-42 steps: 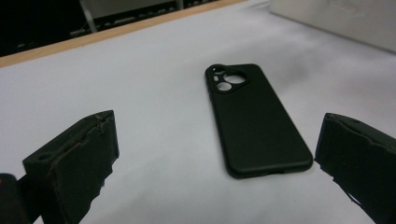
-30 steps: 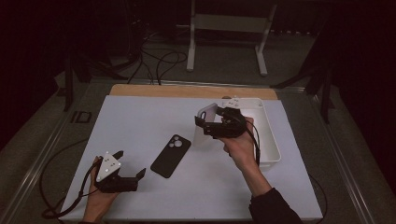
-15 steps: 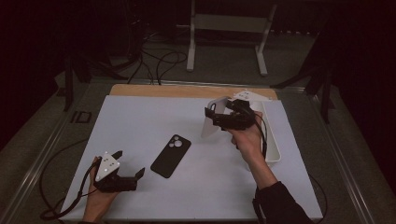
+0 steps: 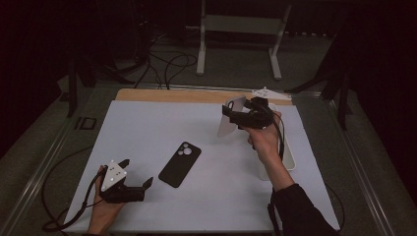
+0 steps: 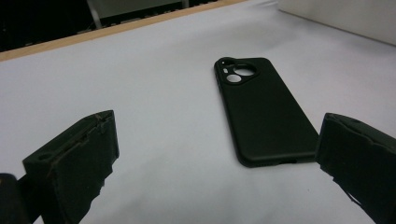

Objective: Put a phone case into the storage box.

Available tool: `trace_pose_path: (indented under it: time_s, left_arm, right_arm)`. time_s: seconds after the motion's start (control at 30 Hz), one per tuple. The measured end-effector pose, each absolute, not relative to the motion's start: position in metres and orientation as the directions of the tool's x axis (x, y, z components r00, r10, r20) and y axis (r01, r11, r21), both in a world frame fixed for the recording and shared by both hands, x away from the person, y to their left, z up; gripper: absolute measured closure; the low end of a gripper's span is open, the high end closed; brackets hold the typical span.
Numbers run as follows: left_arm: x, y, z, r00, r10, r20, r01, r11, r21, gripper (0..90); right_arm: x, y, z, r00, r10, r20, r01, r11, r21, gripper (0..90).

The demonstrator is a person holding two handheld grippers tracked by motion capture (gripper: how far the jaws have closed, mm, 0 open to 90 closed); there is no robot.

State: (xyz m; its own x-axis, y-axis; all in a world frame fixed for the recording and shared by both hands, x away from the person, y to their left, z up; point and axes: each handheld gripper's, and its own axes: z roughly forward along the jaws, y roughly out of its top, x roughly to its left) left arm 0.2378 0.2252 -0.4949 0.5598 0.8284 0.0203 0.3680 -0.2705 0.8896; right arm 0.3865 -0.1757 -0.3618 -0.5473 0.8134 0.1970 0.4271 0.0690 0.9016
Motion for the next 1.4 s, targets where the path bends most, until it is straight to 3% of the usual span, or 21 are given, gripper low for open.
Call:
trace_pose_path:
  time_s: [1.4]
  left_arm:
    - [0.237,0.223,-0.497,0.563,0.826,0.02,0.37,-0.274,0.888,0.2]
  right_arm:
    - [0.435,-0.196,-0.347,-0.449,0.884,0.125,0.376,0.06,0.925,16.6]
